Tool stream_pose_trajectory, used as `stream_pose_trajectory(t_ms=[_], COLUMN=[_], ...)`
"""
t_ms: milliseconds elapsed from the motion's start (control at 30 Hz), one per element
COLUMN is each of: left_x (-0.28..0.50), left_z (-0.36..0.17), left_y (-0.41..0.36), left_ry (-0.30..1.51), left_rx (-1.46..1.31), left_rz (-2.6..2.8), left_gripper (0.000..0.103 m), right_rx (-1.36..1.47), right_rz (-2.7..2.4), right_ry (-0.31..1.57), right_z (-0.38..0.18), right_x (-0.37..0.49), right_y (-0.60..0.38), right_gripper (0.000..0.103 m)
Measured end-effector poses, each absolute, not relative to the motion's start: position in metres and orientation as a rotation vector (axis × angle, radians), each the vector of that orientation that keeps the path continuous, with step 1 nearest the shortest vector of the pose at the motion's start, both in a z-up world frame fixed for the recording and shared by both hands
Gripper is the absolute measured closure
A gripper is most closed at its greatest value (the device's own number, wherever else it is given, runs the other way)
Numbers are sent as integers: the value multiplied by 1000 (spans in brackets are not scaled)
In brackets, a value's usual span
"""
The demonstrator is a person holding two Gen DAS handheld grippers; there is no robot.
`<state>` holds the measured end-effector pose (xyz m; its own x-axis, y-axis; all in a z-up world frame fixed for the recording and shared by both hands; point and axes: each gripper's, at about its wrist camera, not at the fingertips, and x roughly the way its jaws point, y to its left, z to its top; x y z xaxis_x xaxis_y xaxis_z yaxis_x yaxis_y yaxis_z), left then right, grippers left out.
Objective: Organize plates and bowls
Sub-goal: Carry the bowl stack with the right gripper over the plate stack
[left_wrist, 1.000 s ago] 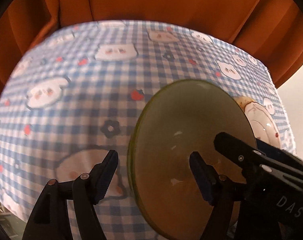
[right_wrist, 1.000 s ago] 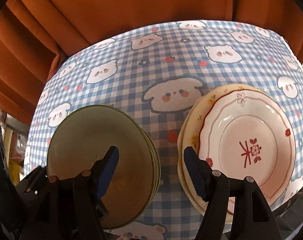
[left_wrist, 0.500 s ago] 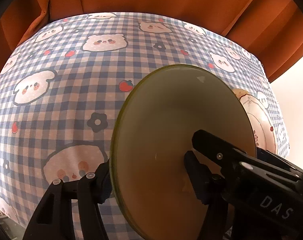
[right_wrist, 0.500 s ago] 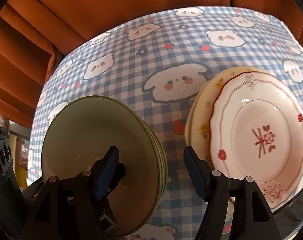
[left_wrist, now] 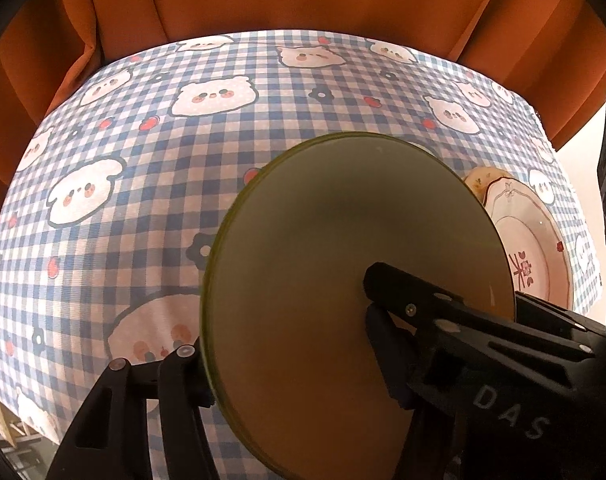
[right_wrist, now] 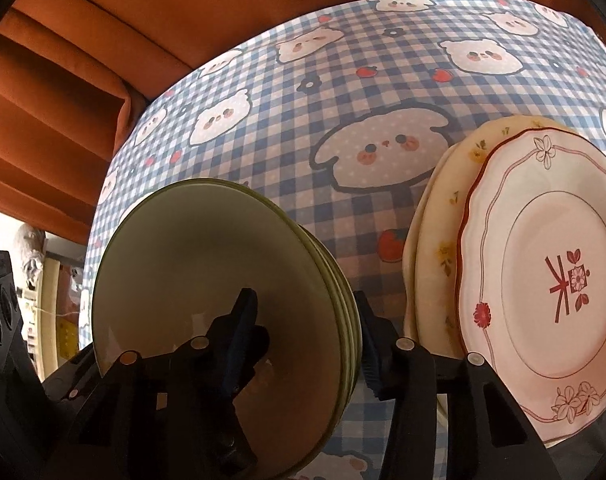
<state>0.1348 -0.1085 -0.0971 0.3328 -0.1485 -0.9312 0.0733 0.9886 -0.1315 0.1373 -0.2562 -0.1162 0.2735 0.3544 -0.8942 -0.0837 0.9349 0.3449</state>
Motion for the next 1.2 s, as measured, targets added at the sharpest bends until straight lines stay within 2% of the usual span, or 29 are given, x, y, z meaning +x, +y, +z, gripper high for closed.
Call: stream_pose_trajectory(t_ms=[267, 700, 1200], left_x=[132, 121, 108], left_z=[-91, -55, -43], left_y=[-106, -92, -150], left_ry=[1228, 1180, 1120], left_rx=[-63, -56, -40], left_rz=[-180, -275, -286], left_gripper=[45, 45, 45], right_rx=[233, 248, 265], right_rz=[262, 170, 152], right_ry=[1273, 1207, 1145], right_z=[-113, -73, -57], right_x=[134, 112, 95], right_y=[-257, -239, -292], right_gripper=[52, 52, 52])
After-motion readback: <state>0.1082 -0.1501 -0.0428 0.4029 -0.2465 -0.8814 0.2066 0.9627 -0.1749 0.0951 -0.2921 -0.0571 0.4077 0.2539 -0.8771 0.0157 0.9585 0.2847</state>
